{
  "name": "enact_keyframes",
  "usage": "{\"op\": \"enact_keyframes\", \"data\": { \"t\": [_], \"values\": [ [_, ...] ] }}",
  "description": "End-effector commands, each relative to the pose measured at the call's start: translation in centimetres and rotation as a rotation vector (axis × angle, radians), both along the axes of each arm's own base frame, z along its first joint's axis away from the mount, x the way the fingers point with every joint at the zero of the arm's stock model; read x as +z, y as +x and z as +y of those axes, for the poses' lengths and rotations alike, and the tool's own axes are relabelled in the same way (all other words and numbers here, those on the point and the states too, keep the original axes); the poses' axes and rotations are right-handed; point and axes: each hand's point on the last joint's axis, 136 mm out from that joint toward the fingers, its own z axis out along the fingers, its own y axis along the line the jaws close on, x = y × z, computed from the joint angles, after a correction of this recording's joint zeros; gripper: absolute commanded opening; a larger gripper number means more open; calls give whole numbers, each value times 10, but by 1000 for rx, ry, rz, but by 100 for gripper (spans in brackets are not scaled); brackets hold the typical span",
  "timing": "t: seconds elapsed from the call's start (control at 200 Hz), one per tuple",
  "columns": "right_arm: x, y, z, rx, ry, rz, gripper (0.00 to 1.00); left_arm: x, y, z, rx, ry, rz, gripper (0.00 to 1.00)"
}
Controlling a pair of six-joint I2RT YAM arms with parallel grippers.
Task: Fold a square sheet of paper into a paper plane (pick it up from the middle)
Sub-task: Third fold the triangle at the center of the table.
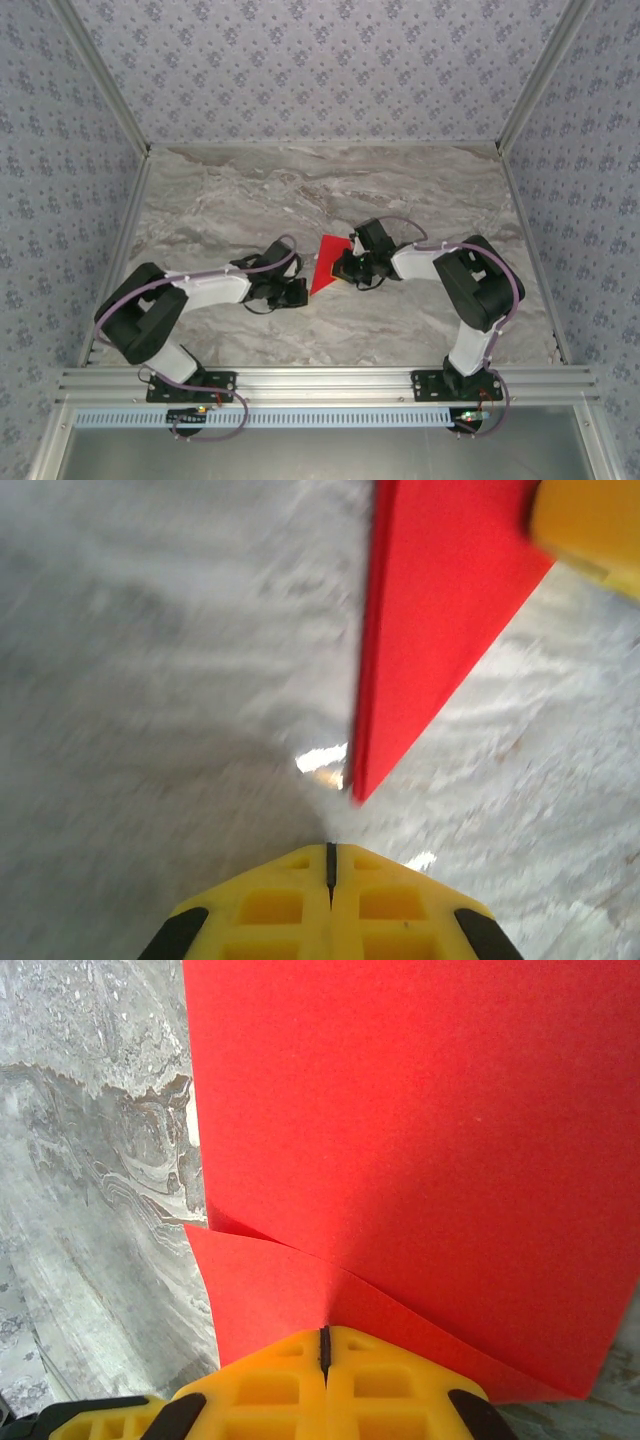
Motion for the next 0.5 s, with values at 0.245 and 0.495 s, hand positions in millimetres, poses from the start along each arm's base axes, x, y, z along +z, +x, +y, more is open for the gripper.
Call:
{"op": "enact_keyframes", "data": {
  "t": [0.245, 0.495],
  "values": [
    [40, 2, -12, 91, -33, -105, 1, 68, 42, -33, 8, -145, -182, 8],
    [41, 18, -53, -121, -10, -101, 31, 40, 68, -57, 48, -132, -149, 5]
  ]
}}
